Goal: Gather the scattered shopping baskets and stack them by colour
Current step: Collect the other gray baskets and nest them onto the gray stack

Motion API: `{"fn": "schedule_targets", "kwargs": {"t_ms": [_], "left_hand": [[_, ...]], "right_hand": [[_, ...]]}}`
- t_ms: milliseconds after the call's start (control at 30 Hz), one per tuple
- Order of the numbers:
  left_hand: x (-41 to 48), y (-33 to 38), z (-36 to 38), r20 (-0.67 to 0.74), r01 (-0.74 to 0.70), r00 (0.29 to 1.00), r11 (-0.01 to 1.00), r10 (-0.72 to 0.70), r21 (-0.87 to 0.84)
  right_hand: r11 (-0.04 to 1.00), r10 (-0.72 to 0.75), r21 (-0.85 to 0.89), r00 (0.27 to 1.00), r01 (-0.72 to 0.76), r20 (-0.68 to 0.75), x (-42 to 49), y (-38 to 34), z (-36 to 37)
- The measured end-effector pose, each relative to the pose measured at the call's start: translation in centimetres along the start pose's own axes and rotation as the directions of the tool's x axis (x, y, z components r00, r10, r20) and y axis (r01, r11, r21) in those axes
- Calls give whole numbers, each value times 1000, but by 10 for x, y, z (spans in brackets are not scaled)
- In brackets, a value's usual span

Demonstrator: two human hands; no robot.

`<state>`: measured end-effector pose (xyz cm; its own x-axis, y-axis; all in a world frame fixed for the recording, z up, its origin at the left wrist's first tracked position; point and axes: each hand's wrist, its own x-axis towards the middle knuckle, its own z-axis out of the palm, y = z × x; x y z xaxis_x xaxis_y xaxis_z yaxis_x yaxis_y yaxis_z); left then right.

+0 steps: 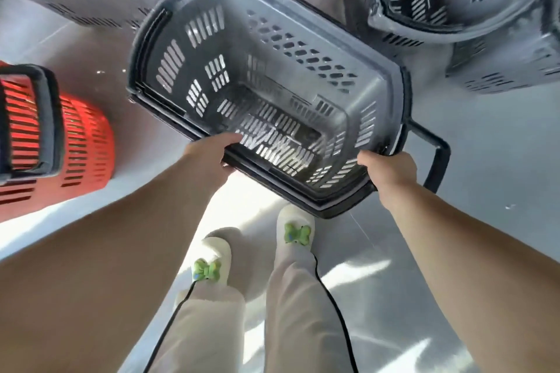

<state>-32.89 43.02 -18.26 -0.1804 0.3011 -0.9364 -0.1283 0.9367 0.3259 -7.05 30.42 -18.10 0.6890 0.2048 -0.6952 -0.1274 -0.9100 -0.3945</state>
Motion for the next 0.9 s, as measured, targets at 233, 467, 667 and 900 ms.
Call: {"fn": "schedule_targets", "kwargs": {"t_ms": [233,467,667,900], "left_hand": [[-92,15,-11,-23,-61,998,993,63,103],[-244,59,-64,40,-224,974,972,222,69],[-334,98,-106,61,-380,924,924,377,43],[-410,133,-155,-91,-417,909,884,407,-212]], "right_hand": [[994,77,83,996,-72,-52,-84,10,-53],[976,-45,210,997,57,-60,-220,-47,-126],[953,-120,279,993,120,-18,-295,-93,-163],[895,-398,255,914,366,84,-341,-178,-171]]}}
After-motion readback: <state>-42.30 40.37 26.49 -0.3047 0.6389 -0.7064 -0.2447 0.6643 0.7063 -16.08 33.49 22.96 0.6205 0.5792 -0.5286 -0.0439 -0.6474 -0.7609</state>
